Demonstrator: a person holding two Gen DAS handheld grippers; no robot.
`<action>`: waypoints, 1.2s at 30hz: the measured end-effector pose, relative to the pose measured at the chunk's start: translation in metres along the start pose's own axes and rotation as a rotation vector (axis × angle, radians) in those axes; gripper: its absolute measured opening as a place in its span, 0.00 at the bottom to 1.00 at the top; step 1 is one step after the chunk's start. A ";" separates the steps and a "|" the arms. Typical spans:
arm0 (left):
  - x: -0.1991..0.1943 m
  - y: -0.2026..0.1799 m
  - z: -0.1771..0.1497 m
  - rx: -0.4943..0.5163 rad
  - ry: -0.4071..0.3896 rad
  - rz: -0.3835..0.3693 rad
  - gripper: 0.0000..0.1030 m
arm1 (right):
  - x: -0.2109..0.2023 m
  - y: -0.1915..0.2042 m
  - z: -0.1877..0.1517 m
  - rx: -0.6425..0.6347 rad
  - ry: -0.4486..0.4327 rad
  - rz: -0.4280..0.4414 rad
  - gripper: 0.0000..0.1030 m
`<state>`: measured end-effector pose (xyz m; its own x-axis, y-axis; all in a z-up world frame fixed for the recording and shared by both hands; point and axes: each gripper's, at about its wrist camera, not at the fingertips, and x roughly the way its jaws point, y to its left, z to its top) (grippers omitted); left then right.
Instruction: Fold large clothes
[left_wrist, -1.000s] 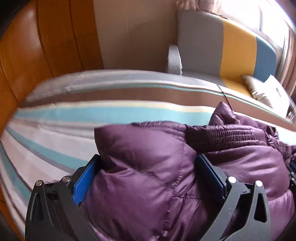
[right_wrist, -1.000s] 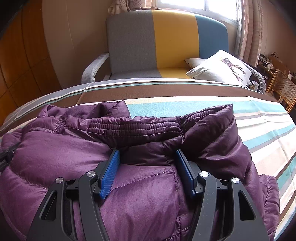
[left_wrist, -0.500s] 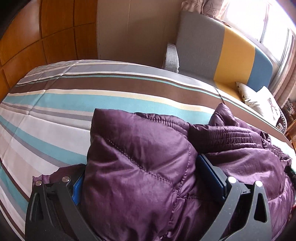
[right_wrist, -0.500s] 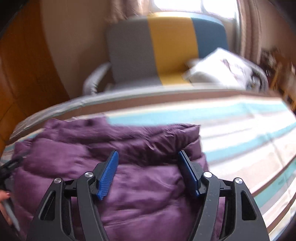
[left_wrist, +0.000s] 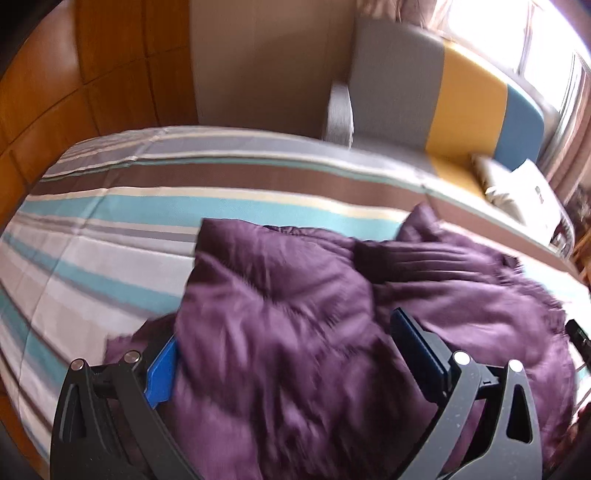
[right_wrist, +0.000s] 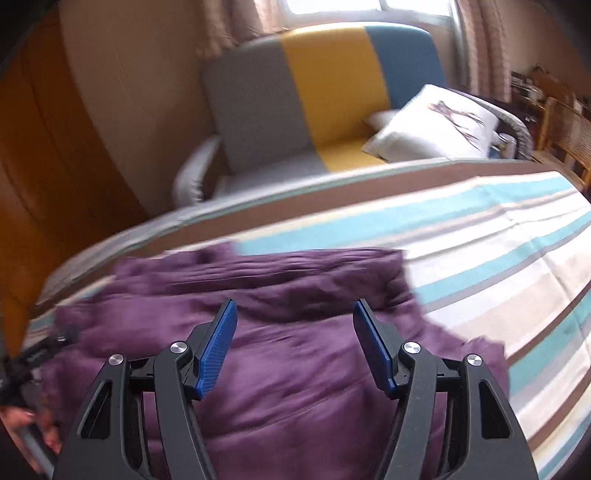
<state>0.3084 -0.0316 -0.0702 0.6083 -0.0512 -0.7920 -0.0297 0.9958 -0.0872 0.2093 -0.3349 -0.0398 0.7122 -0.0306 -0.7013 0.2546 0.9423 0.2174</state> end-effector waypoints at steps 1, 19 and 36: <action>-0.008 -0.003 -0.003 0.000 -0.012 -0.006 0.98 | -0.006 0.012 -0.003 -0.029 -0.009 0.006 0.63; 0.009 -0.052 -0.042 0.133 -0.081 0.084 0.98 | 0.048 0.067 -0.045 -0.154 0.050 -0.084 0.64; -0.017 0.104 -0.055 -0.129 -0.027 0.052 0.98 | -0.004 0.024 -0.057 -0.091 -0.013 -0.067 0.66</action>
<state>0.2514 0.0690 -0.0997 0.6244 0.0039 -0.7811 -0.1621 0.9789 -0.1247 0.1752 -0.2936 -0.0701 0.7042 -0.0987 -0.7031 0.2420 0.9643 0.1071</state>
